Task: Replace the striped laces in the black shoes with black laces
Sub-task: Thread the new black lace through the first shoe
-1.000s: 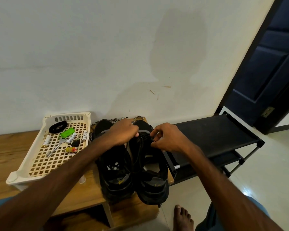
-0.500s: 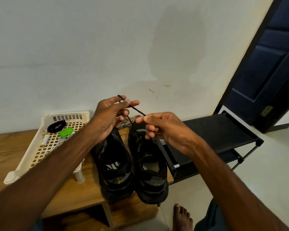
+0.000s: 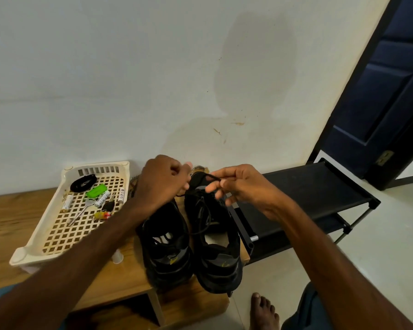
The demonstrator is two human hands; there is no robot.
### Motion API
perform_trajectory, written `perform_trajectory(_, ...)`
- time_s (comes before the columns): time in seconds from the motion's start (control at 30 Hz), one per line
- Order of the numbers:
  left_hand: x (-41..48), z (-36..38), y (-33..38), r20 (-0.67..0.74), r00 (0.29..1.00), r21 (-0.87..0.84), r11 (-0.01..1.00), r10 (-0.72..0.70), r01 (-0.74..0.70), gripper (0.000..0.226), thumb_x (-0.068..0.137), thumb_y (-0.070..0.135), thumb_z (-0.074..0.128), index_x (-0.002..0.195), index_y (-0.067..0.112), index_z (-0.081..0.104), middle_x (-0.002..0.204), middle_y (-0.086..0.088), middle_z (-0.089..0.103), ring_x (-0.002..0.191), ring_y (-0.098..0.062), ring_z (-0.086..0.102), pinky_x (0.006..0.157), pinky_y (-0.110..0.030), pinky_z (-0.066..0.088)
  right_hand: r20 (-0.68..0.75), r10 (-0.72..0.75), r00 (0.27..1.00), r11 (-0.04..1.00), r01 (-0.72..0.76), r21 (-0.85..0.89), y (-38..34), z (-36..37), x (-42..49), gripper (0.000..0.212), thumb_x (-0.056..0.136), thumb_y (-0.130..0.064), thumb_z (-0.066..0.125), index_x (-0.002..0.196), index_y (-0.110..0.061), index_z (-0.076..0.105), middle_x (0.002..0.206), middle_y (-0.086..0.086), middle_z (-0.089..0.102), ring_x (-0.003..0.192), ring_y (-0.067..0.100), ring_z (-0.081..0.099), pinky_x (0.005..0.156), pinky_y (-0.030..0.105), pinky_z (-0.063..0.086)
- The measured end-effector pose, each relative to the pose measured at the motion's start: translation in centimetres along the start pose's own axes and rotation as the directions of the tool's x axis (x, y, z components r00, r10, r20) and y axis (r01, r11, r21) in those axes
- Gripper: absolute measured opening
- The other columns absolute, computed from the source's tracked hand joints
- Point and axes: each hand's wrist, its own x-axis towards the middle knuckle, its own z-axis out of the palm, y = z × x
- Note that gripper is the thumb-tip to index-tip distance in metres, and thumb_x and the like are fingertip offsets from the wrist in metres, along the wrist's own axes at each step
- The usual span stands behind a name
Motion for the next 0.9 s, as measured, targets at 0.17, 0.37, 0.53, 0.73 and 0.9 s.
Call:
perform_trajectory(0.17, -0.5, 1.7, 1.5, 0.029, 0.949, 0.001, 0.949, 0.314, -0.314, 0.029, 0.092, 0.024, 0.068, 0.120, 0.027, 0.068, 0.107, 0.017, 0.070, 0.097, 0.001, 0.063, 0.081, -0.011, 0.050, -0.040, -0.023, 0.999, 0.996, 0.020, -0.087, 0.5, 0.1, 0.1, 0.020, 0.100, -0.013, 0.064, 0.110, 0.003, 0.068, 0.092, 0.016, 0.078, 0.078, 0.026, 0.076, 0.060, 0.028, 0.061)
perform_trajectory(0.37, -0.3, 2.1, 1.2, 0.248, 0.882, -0.054, 0.914, 0.402, -0.401, 0.030, 0.098, 0.024, 0.057, 0.124, 0.027, 0.071, 0.107, 0.015, 0.075, 0.098, 0.002, 0.067, 0.088, -0.016, 0.054, -0.202, -0.128, 0.971, 0.969, 0.079, -0.236, 1.1, -0.2, 0.5, 0.019, 0.095, -0.020, 0.072, 0.094, -0.002, 0.077, 0.077, 0.013, 0.077, 0.064, 0.021, 0.071, 0.055, 0.023, 0.057)
perform_trajectory(0.53, 0.2, 1.8, 0.4, 0.164, 0.879, -0.042, 0.893, 0.449, -0.448, 0.025, 0.094, 0.016, 0.070, 0.117, 0.022, 0.077, 0.100, 0.010, 0.078, 0.093, 0.004, 0.069, 0.084, -0.007, 0.049, -0.108, -0.049, 0.993, 0.998, 0.044, -0.047, 0.9, -0.6, 0.5, 0.016, 0.100, -0.002, 0.061, 0.112, 0.003, 0.071, 0.093, 0.019, 0.078, 0.081, 0.025, 0.077, 0.067, 0.026, 0.063)
perform_trajectory(0.73, 0.3, 1.2, -0.1, 0.174, 0.902, 0.009, 0.915, 0.396, -0.403, 0.021, 0.093, 0.020, 0.073, 0.113, 0.024, 0.078, 0.094, 0.013, 0.079, 0.089, 0.004, 0.070, 0.084, -0.009, 0.050, -0.220, -0.056, 0.974, 0.983, 0.015, -0.186, 1.0, -0.6, 0.5, 0.017, 0.091, -0.016, 0.076, 0.095, 0.000, 0.075, 0.080, 0.012, 0.078, 0.075, 0.025, 0.078, 0.059, 0.024, 0.061)
perform_trajectory(0.9, 0.0, 1.6, 0.2, 0.131, 0.910, 0.004, 0.918, 0.393, -0.397, 0.034, 0.093, 0.030, 0.073, 0.126, 0.025, 0.072, 0.114, 0.012, 0.075, 0.103, 0.001, 0.067, 0.096, -0.024, 0.054, -0.265, -0.092, 0.960, 0.968, 0.024, -0.249, 1.1, -0.6, 0.6, 0.017, 0.089, -0.022, 0.079, 0.091, -0.005, 0.078, 0.078, 0.007, 0.078, 0.070, 0.021, 0.076, 0.058, 0.022, 0.059)
